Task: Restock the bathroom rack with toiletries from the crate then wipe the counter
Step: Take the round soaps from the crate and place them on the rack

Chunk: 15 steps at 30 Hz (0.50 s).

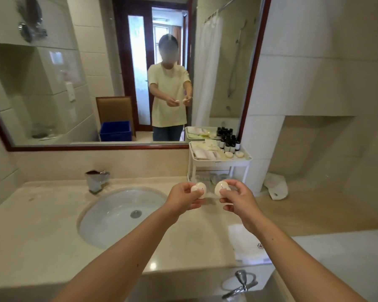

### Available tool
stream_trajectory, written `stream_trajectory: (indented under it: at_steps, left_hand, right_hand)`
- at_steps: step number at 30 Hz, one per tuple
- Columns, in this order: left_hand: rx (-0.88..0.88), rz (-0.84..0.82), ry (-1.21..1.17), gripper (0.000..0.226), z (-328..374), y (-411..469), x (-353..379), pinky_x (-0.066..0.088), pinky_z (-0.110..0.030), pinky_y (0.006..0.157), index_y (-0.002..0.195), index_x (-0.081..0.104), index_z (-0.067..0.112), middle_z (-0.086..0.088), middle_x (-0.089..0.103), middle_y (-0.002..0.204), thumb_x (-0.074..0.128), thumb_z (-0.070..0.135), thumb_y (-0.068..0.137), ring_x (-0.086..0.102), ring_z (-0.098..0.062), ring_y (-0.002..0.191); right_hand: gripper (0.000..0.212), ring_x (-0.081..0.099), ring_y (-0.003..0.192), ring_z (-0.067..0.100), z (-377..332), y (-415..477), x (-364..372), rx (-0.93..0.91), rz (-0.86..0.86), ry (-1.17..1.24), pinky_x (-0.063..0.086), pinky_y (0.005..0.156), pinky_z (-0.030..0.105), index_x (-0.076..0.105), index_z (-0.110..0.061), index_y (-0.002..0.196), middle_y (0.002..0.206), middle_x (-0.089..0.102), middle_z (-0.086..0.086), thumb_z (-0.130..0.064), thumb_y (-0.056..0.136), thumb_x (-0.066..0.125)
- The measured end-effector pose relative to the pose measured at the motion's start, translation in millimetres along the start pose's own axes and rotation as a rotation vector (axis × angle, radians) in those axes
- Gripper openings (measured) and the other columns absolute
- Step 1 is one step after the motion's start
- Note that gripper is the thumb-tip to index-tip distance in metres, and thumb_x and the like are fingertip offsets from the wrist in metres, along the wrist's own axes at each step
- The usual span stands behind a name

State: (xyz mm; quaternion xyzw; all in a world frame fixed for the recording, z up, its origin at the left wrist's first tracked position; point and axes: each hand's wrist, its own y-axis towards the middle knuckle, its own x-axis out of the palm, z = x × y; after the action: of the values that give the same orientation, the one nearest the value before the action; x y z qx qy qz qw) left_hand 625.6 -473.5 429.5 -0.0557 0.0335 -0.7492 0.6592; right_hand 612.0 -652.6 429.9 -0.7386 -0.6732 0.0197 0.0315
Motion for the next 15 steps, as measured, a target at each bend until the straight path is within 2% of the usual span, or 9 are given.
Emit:
stream_trajectory:
  at_steps: [6, 10, 15]
  left_hand:
    - [0.021, -0.087, 0.073, 0.018, 22, 92, 12, 0.058, -0.021, 0.068, 0.11, 0.061, 0.01, -0.008, 0.069, 0.096, 0.062, 0.01, 0.092, 0.07, -0.019, 0.084]
    - [0.034, -0.137, 0.107, 0.017, 24, 144, 18, 0.058, -0.021, 0.067, 0.109, 0.062, 0.013, -0.008, 0.068, 0.099, 0.062, 0.01, 0.093, 0.07, -0.018, 0.084]
    - [0.029, -0.145, 0.192, 0.016, 20, 199, 34, 0.058, -0.025, 0.069, 0.107, 0.064, 0.013, -0.007, 0.071, 0.095, 0.064, 0.015, 0.092, 0.071, -0.019, 0.086]
  right_hand:
    - [0.022, 0.067, 0.069, 0.011, -12, 73, -17, -0.007, 0.114, 0.009, 0.052, 0.056, 0.023, 0.064, -0.027, 0.102, 0.088, 0.072, -0.004, -0.012, 0.087, 0.064]
    - [0.024, 0.064, 0.062, 0.012, -8, 112, -28, 0.002, 0.164, 0.035, 0.052, 0.056, 0.024, 0.063, -0.024, 0.104, 0.085, 0.072, -0.002, -0.008, 0.087, 0.062]
    - [0.022, 0.066, 0.062, 0.012, -7, 155, -46, 0.013, 0.214, 0.012, 0.053, 0.057, 0.023, 0.064, -0.021, 0.102, 0.088, 0.07, 0.001, -0.004, 0.088, 0.062]
